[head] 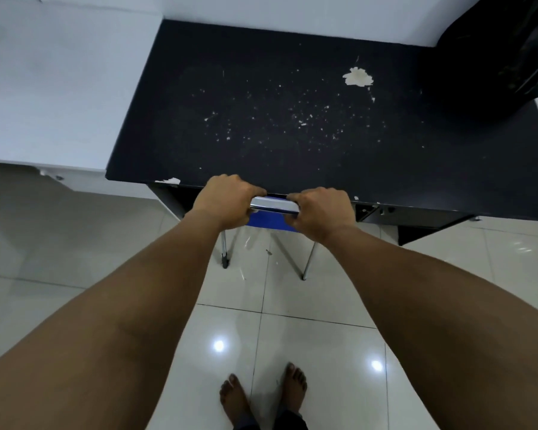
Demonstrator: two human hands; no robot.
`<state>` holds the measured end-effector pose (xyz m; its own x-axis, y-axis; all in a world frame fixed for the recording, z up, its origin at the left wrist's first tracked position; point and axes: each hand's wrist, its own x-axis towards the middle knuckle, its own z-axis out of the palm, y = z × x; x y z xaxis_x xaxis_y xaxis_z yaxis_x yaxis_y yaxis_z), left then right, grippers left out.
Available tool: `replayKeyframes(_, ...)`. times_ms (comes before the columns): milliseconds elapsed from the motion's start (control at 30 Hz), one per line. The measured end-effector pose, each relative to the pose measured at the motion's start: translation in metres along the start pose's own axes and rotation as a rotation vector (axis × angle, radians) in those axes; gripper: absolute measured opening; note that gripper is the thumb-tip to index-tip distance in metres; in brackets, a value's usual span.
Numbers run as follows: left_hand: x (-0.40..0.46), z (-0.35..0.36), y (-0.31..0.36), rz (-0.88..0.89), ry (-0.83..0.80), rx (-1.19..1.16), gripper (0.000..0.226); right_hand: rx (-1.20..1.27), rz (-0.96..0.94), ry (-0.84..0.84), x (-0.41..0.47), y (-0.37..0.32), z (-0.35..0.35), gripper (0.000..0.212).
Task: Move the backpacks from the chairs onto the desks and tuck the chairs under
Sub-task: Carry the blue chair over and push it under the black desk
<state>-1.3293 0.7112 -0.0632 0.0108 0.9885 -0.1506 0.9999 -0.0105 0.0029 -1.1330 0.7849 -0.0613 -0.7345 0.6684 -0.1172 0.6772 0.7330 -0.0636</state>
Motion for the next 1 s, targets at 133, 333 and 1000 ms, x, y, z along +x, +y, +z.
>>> replayKeyframes(133, 0.001, -0.004, 0.003, -0.038, -0.009, -0.028, 0.032, -0.021, -0.034, 0.024, 0.004, 0.005, 0.001, 0.031)
replayKeyframes(333, -0.001, -0.004, 0.013, -0.16, -0.04, -0.026, 0.028, 0.005, 0.033, -0.029, 0.002, 0.001, -0.004, 0.023)
replayKeyframes(1000, -0.118, -0.063, 0.068, -0.446, -0.315, -0.469, 0.03, 0.117, 0.08, -0.26, -0.086, -0.075, -0.062, 0.019)
